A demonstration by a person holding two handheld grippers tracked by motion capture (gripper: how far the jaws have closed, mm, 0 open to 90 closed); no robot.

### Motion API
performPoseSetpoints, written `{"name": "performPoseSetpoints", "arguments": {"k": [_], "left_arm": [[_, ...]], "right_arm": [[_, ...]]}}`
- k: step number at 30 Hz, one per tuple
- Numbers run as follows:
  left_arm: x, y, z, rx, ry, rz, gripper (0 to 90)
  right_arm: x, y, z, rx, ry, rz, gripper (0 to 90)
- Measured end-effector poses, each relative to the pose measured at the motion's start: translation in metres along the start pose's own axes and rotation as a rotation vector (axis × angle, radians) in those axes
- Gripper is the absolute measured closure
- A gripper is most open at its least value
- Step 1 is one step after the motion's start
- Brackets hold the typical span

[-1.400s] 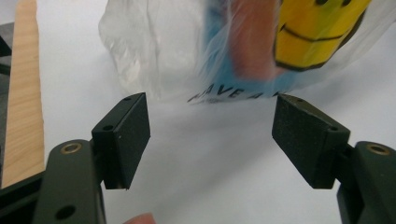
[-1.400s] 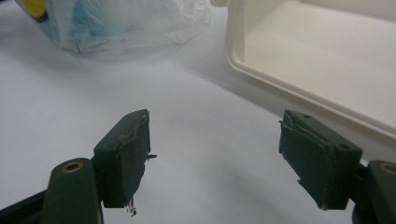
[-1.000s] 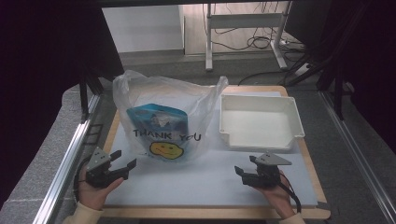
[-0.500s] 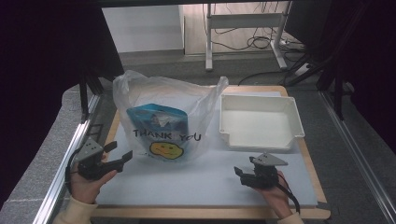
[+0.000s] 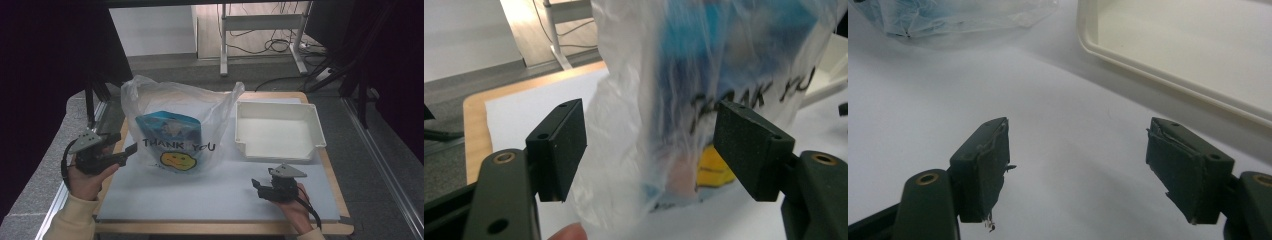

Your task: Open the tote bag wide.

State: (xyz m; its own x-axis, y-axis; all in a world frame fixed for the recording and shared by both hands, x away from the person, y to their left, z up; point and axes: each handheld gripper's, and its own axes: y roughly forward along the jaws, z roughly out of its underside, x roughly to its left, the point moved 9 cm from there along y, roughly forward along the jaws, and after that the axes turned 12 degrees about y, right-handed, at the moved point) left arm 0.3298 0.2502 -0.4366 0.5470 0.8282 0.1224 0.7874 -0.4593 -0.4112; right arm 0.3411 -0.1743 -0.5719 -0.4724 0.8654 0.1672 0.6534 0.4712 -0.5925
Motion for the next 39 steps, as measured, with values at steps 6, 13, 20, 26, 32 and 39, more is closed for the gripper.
{"name": "performPoseSetpoints", "arguments": {"k": [6, 13, 20, 26, 32, 39], "left_arm": [[0.005, 0.002, -0.013, -0.008, 0.011, -0.007, 31.5], [0.008, -0.001, -0.030, -0.031, 0.025, -0.025, 34.7], [0.018, -0.005, -0.056, -0.072, 0.022, -0.039, 42.6], [0.026, -0.002, -0.074, -0.082, 0.029, -0.033, 46.3], [0.027, 0.008, -0.080, -0.079, 0.020, 0.025, 56.2], [0.020, 0.015, -0.079, -0.077, 0.036, 0.080, 83.7]], "right_arm": [[-0.003, 0.002, 0.002, 0.011, -0.001, 0.018, 25.6], [-0.005, 0.001, 0.002, 0.017, -0.002, 0.029, 25.6], [-0.006, 0.003, 0.004, 0.027, 0.005, 0.041, 25.6], [-0.005, 0.002, 0.003, 0.024, -0.005, 0.031, 25.6], [-0.005, 0.002, 0.002, 0.019, -0.015, 0.034, 25.6], [-0.006, 0.002, 0.003, 0.023, -0.019, 0.041, 25.6]]}}
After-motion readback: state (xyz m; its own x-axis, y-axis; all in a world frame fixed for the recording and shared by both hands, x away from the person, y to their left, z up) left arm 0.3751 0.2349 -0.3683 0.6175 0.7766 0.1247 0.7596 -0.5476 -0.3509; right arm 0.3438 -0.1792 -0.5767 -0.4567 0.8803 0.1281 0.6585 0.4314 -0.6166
